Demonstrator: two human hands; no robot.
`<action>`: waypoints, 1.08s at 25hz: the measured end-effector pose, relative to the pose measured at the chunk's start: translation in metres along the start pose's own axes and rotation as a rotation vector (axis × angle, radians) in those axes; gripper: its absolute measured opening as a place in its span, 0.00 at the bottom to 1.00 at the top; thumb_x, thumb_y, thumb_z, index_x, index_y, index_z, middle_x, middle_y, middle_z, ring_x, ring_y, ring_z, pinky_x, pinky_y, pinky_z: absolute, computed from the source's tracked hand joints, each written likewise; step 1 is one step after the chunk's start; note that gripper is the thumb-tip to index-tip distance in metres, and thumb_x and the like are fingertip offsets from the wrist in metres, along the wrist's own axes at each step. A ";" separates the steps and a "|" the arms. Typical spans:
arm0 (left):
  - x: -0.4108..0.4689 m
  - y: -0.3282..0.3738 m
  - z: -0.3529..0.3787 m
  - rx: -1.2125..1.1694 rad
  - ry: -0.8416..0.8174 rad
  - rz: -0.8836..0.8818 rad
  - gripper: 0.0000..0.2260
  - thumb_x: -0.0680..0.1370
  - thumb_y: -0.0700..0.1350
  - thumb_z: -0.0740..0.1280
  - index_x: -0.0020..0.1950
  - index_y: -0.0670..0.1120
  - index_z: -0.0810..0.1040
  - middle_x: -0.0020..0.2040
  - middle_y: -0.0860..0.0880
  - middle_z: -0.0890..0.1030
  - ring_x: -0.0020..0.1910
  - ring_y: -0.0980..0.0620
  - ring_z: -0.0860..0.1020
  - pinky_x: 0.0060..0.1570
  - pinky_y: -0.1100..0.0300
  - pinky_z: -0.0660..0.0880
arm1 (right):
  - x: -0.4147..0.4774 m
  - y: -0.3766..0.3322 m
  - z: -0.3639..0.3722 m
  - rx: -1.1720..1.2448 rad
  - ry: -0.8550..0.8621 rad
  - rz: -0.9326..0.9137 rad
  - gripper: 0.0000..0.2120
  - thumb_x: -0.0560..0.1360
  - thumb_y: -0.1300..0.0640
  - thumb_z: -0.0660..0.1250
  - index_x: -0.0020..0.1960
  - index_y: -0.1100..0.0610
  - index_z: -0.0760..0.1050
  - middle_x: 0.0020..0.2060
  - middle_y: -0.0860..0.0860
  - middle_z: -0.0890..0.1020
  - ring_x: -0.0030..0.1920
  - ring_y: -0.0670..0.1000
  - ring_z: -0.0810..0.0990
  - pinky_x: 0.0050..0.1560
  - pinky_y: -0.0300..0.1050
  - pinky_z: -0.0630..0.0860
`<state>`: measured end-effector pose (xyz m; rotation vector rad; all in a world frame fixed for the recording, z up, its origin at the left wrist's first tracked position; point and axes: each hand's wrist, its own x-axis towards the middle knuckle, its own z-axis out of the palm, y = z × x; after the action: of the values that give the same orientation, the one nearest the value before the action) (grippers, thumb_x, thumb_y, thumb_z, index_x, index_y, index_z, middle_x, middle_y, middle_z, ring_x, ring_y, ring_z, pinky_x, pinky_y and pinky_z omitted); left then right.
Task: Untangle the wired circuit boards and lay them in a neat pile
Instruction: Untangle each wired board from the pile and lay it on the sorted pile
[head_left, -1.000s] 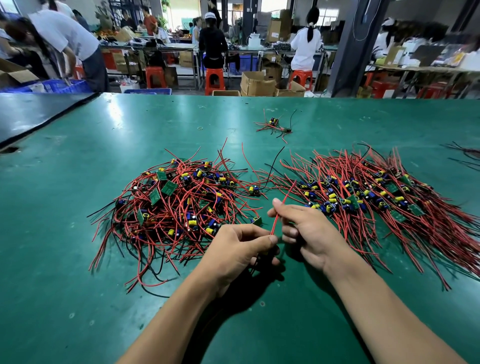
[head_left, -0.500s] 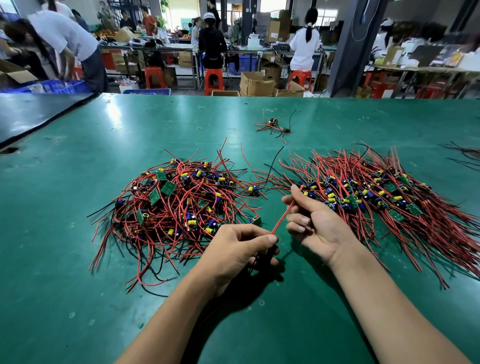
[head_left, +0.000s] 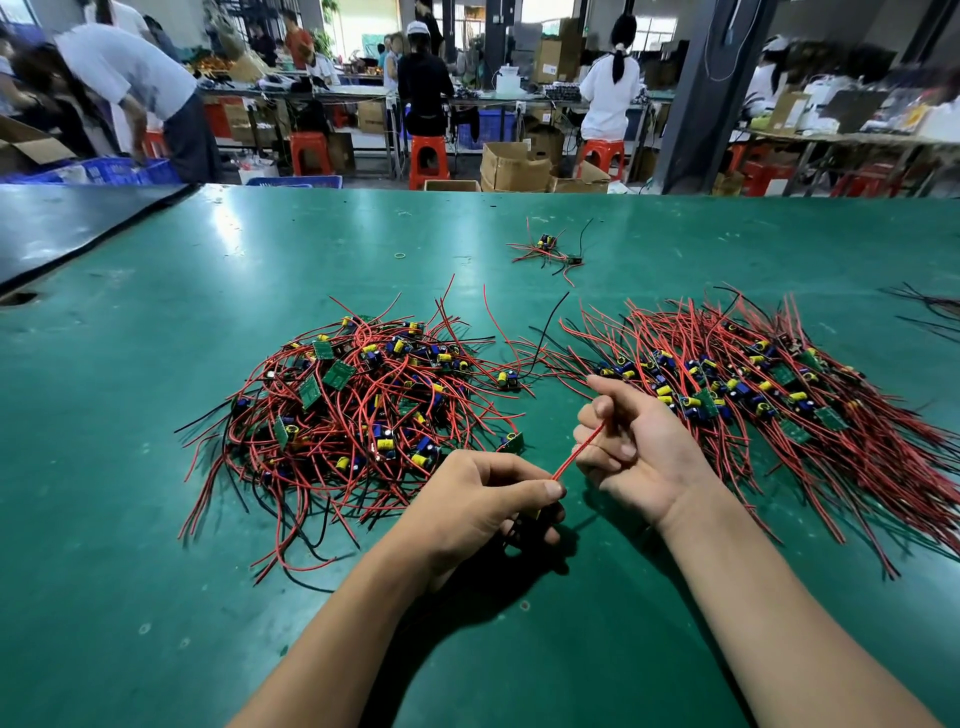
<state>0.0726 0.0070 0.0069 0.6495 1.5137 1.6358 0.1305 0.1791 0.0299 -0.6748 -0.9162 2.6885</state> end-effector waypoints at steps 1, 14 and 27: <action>0.000 0.000 0.000 0.001 -0.004 -0.002 0.02 0.74 0.37 0.73 0.42 0.40 0.84 0.36 0.42 0.83 0.31 0.47 0.82 0.33 0.59 0.79 | 0.000 0.000 0.001 -0.021 0.011 -0.015 0.17 0.75 0.54 0.68 0.30 0.57 0.72 0.23 0.47 0.69 0.17 0.42 0.58 0.18 0.34 0.54; 0.005 0.003 0.004 -0.225 0.193 -0.047 0.12 0.80 0.47 0.66 0.51 0.37 0.81 0.44 0.38 0.85 0.37 0.45 0.84 0.38 0.56 0.82 | 0.004 0.005 -0.009 -0.364 0.146 -0.193 0.33 0.67 0.29 0.67 0.52 0.59 0.83 0.35 0.47 0.73 0.23 0.43 0.61 0.22 0.35 0.61; 0.015 0.006 -0.003 -0.583 0.205 -0.078 0.26 0.81 0.61 0.53 0.66 0.43 0.73 0.61 0.43 0.81 0.59 0.45 0.80 0.61 0.50 0.76 | -0.003 0.047 0.000 -1.394 0.087 -0.701 0.17 0.70 0.55 0.78 0.59 0.52 0.81 0.49 0.48 0.80 0.46 0.42 0.79 0.50 0.32 0.75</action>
<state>0.0607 0.0173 0.0097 0.1045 1.0889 2.0006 0.1307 0.1414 0.0016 -0.4660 -2.3717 1.1241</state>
